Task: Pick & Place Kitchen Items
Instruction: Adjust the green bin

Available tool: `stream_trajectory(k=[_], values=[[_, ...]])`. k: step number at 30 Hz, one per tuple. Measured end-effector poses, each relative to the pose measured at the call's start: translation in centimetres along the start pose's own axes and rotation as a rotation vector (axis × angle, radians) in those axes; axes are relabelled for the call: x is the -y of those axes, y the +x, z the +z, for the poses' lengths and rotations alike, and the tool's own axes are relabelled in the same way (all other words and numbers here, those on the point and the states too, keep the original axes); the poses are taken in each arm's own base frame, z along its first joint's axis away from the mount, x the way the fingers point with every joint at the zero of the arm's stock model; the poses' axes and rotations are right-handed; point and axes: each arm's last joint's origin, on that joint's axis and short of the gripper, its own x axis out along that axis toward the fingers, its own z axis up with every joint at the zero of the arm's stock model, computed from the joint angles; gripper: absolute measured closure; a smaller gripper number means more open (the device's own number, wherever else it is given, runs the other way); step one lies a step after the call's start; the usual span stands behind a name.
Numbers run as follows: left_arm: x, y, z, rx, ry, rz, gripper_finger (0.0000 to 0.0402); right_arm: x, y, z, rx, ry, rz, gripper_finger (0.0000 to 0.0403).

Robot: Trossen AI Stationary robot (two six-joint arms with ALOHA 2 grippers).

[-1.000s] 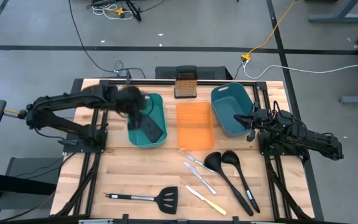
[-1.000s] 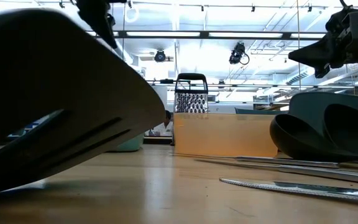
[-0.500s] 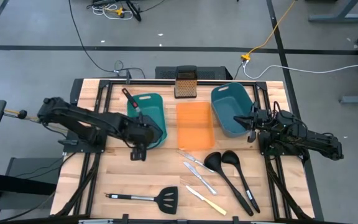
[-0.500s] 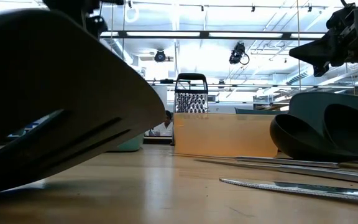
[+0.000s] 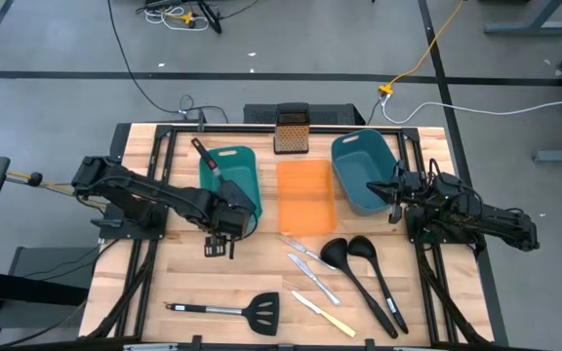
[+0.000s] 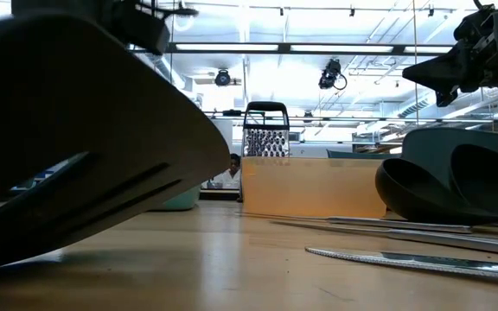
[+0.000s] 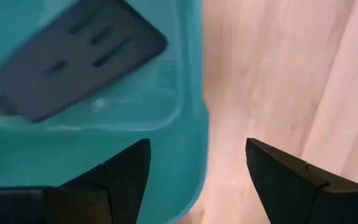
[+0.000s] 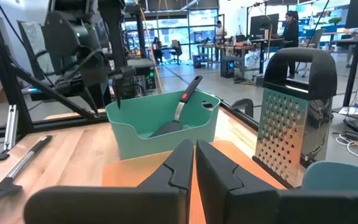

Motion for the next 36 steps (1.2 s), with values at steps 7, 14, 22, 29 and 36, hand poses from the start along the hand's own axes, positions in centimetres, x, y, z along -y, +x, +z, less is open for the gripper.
stream_trajectory(k=[7,14,22,29,36], values=[[0.0,2.0,-0.3,0.003,0.014,-0.03,0.0139,0.0,0.0,0.0,0.0,0.001,0.0,0.0375],[-0.1,2.1,-0.5,-0.008,0.065,-0.002,0.02,0.0,0.0,0.0,0.002,0.0,-0.001,0.0375],[-0.2,2.1,-0.6,-0.021,0.092,0.011,0.0315,0.0,0.0,0.0,0.002,-0.001,-0.001,0.0375],[-0.3,2.1,-1.2,-0.083,0.13,0.004,0.0392,0.0,0.0,0.0,0.002,-0.001,-0.001,0.0375],[-1.0,2.1,-1.3,-0.114,0.134,0.027,0.038,0.0,0.0,0.0,0.002,-0.001,-0.001,0.0375]])
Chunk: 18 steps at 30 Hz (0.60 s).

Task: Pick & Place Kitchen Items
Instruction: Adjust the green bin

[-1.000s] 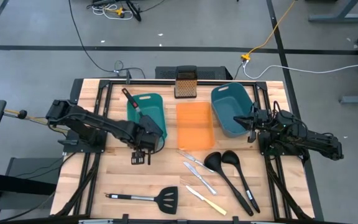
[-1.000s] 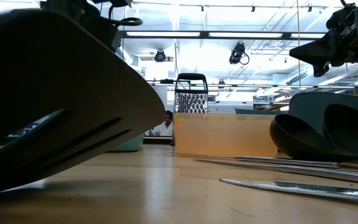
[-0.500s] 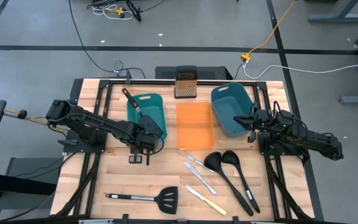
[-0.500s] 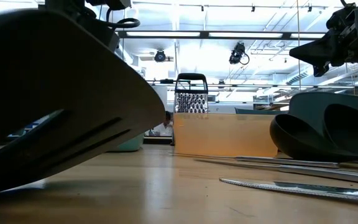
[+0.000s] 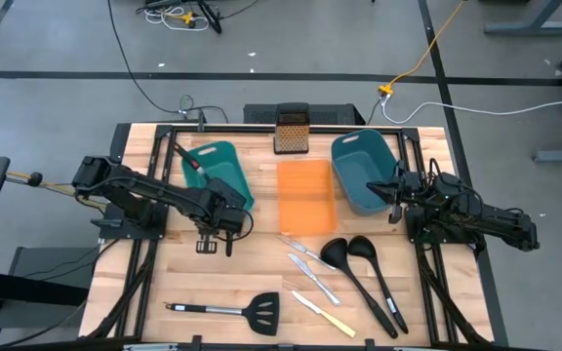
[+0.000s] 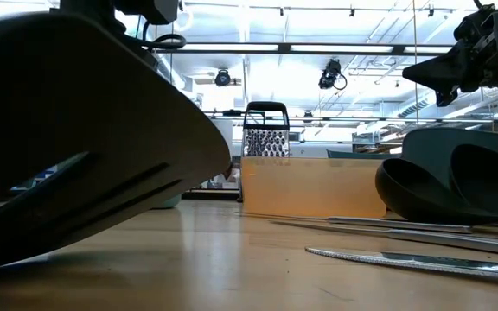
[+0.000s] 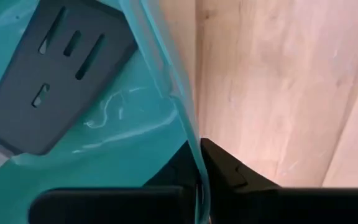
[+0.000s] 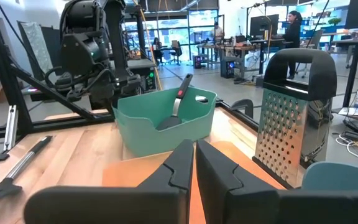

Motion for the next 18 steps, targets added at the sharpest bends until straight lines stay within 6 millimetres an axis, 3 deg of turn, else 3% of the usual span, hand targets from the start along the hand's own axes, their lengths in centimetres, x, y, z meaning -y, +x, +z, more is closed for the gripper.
stream_trajectory(k=[13,18], values=[[0.4,-0.1,-0.7,-0.062,0.296,0.015,0.0388,0.0,0.0,-0.1,-0.005,-0.001,-0.001,0.0375],[0.5,-0.2,-1.3,-0.118,0.327,0.02,0.0395,0.0,0.0,-0.1,-0.006,-0.001,-0.001,0.0375]])
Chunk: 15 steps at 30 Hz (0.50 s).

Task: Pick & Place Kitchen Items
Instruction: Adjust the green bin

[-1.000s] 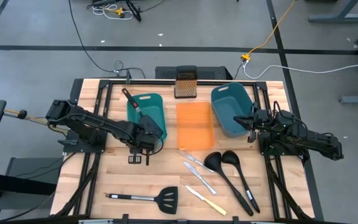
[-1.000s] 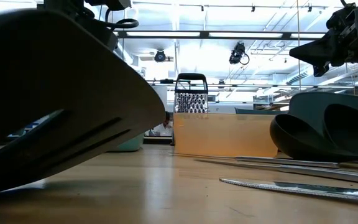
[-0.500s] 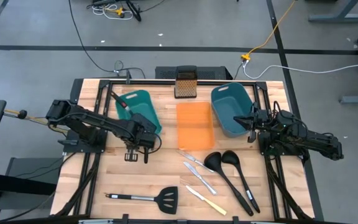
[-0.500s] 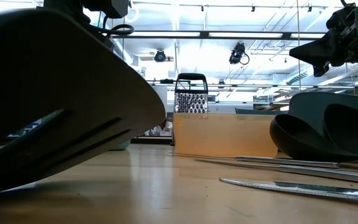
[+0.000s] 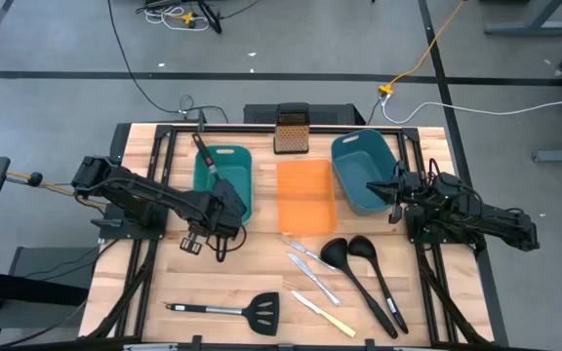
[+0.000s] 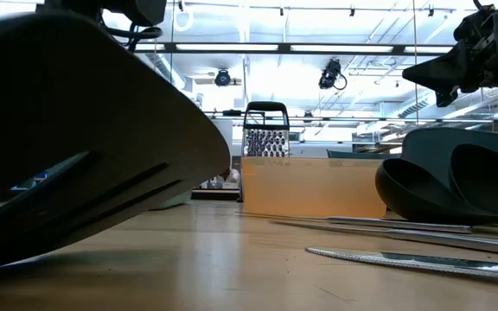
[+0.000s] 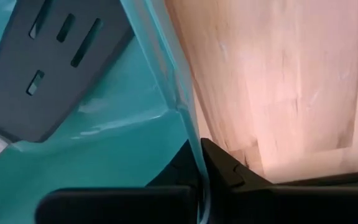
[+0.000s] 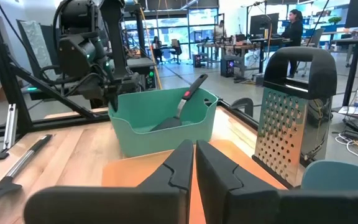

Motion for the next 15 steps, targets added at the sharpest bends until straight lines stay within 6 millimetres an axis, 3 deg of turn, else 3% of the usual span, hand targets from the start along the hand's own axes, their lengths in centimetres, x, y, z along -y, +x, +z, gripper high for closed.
stream_trajectory(k=[11,15], values=[[-0.03,0.0,0.12,0.012,-0.017,0.008,0.0393,0.0,0.0,0.01,0.001,0.0,0.0,0.0375],[0.0,0.0,0.05,0.005,-0.027,0.001,0.0357,0.0,0.0,0.0,0.0,0.0,0.0,0.0375]])
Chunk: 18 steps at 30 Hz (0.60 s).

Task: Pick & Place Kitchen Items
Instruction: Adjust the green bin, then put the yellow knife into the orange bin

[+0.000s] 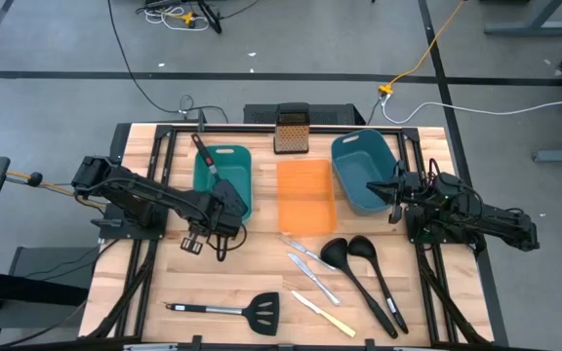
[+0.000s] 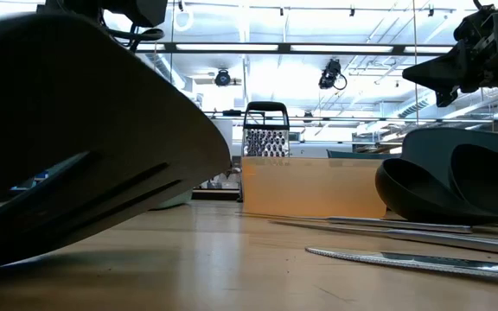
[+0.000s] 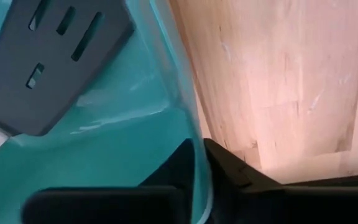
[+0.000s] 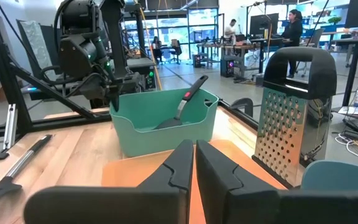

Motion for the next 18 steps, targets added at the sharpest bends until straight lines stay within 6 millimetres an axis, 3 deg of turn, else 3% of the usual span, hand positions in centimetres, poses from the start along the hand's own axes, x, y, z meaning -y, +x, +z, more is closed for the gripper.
stream_trajectory(k=[9,14,18], values=[[-0.2,-1.3,0.0,-0.002,-0.019,0.016,0.0266,0.0,0.0,0.0,0.0,0.0,0.0,0.0375],[-0.2,-5.2,0.4,0.098,-0.084,-0.018,0.025,0.0,0.0,0.0,-0.001,0.0,0.0,0.0375],[0.5,-9.3,-0.8,0.335,-0.155,-0.003,0.0254,0.0,0.0,0.0,-0.003,0.0,0.0,0.0375]])
